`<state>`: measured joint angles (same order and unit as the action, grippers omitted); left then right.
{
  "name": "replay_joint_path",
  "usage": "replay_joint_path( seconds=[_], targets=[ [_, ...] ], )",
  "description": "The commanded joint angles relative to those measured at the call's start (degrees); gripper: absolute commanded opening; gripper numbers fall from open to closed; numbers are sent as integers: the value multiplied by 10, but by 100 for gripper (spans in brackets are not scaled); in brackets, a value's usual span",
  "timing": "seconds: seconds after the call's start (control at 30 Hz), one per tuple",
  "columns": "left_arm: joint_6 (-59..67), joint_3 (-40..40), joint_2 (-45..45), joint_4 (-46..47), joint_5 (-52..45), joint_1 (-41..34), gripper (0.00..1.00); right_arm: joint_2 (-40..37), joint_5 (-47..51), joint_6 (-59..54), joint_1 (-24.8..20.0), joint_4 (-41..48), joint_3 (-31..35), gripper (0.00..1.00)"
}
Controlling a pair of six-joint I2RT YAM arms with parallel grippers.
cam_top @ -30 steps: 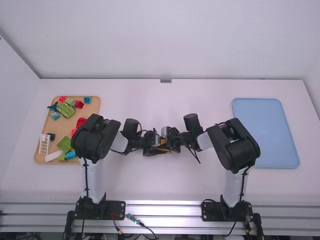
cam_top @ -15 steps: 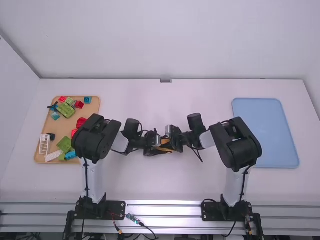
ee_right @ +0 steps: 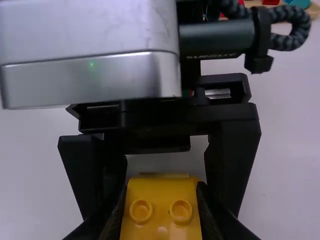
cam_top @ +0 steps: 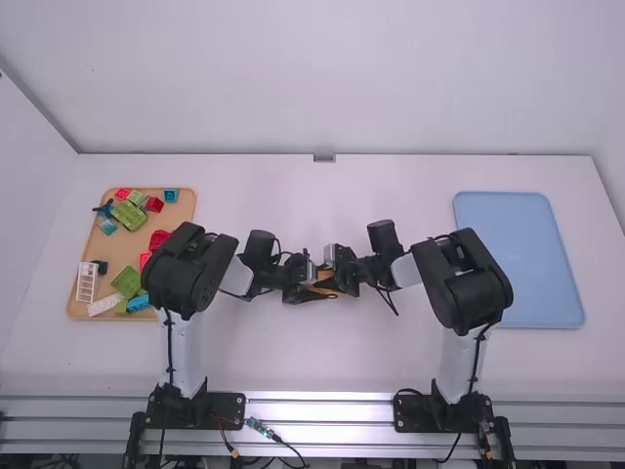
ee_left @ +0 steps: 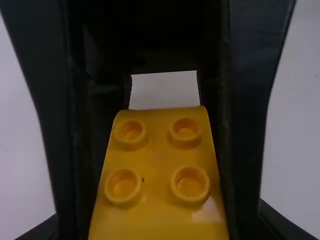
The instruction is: Assemble lego blocks to make yellow taxi
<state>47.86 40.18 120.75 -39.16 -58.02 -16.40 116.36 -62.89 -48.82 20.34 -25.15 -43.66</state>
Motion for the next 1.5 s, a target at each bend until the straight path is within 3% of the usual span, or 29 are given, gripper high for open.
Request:
replay_joint_path(
  seconds=[0.0, 0.43, 0.67, 0.8, 1.17, 1.47],
  targets=[
    [-11, 3, 38, 25, 111, 6, 5, 19, 17, -12, 3, 17, 14, 0],
    [-20, 7, 38, 21, 139, 6, 2, 19, 18, -12, -5, 16, 14, 0],
    [-61, -31, 38, -81, 141, 6, 2, 19, 14, -12, -6, 26, 14, 0],
    [-63, -38, 38, -92, 137, 7, 2, 19, 17, -29, -2, 31, 13, 0],
    [62, -22, 38, 32, 75, 7, 2, 19, 30, -42, -2, 9, 12, 0],
    [84, -25, 38, 49, 75, 6, 2, 19, 54, -16, -2, -23, 12, 0]
  ],
)
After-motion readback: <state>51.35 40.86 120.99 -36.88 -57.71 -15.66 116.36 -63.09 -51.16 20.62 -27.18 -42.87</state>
